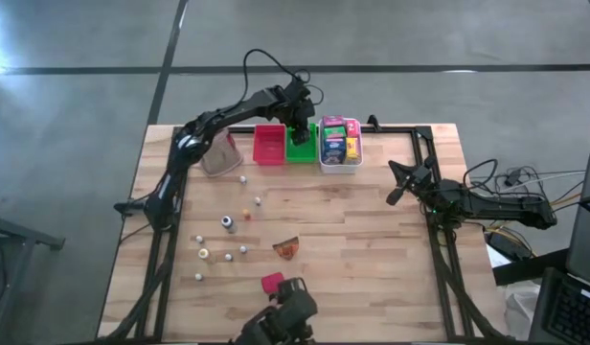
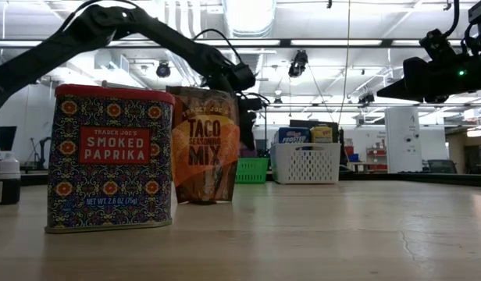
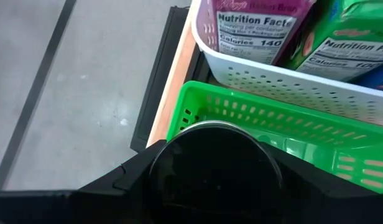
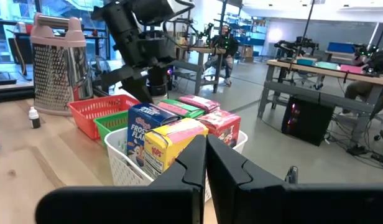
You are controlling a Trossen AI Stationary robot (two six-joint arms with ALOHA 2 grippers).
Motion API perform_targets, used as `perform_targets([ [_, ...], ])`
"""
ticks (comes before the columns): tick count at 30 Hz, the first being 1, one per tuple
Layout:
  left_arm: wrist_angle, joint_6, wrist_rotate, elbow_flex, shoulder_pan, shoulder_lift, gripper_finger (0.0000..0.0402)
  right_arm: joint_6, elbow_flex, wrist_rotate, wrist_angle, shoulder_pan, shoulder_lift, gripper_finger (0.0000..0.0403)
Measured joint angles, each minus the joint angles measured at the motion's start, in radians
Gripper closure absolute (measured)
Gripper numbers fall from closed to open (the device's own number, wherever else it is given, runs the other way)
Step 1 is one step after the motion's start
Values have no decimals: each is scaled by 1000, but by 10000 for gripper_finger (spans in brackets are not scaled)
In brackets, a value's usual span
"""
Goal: Pick & Place Kitchen Items
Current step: Put the purple seasoning bottle into the green bin
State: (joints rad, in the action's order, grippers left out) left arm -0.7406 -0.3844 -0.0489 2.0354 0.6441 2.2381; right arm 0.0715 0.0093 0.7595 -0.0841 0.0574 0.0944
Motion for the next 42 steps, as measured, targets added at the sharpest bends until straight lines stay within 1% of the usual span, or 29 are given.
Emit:
perform_targets([
  [15, 38, 14, -21, -26, 0, 6, 159, 0, 0, 0, 0, 0, 0, 394],
  [19, 40, 17, -44, -27, -1, 6, 159, 0, 0, 0, 0, 0, 0, 394],
  [25, 67, 19, -46, -27, -4, 5, 159, 0, 0, 0, 0, 0, 0, 394],
  [42, 61, 15, -47, -44, -6, 11, 158, 0, 0, 0, 0, 0, 0, 394],
])
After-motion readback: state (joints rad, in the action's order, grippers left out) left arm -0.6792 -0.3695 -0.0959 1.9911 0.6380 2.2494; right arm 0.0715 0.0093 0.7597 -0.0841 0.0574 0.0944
